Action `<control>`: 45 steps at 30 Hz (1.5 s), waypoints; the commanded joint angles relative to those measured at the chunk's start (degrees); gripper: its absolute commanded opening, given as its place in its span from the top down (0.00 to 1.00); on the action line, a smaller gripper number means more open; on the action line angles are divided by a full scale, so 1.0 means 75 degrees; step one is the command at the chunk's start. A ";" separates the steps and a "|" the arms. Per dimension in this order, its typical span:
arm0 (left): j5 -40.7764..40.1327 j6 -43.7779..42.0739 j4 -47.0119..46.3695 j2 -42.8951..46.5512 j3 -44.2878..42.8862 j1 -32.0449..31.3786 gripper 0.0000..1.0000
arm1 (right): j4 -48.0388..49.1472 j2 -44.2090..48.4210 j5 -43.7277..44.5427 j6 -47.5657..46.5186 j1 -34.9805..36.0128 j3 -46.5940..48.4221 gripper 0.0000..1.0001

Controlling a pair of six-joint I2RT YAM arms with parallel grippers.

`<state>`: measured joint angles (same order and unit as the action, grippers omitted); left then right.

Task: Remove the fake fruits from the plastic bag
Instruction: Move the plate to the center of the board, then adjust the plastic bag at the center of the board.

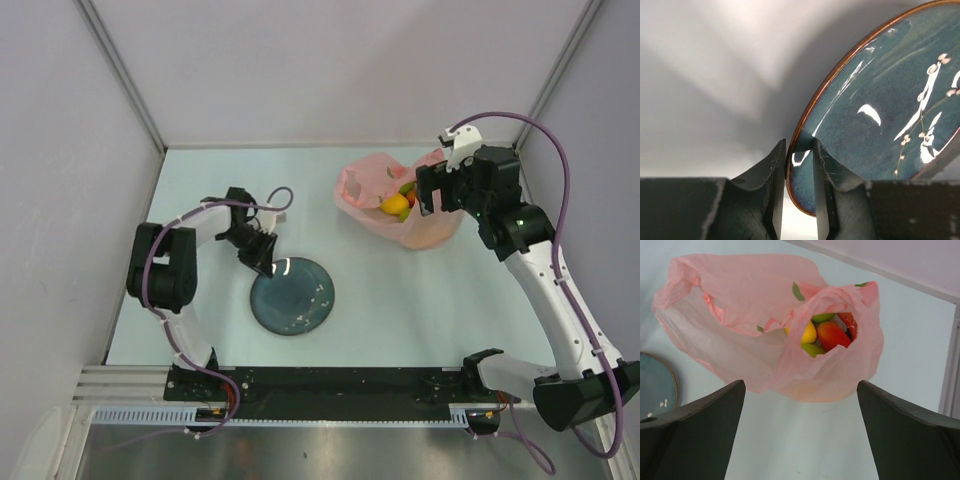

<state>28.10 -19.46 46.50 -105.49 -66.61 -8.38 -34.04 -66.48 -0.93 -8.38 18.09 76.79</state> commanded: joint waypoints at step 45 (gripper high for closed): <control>0.0193 0.0837 0.0023 0.1542 -0.5374 -0.1331 0.00 | 0.1608 0.0345 0.0100 0.1527 -0.0466 -0.0020 0.00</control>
<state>31.46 -12.67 50.46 -91.09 -95.74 -17.50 -28.16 -63.72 -1.87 -0.56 14.15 74.06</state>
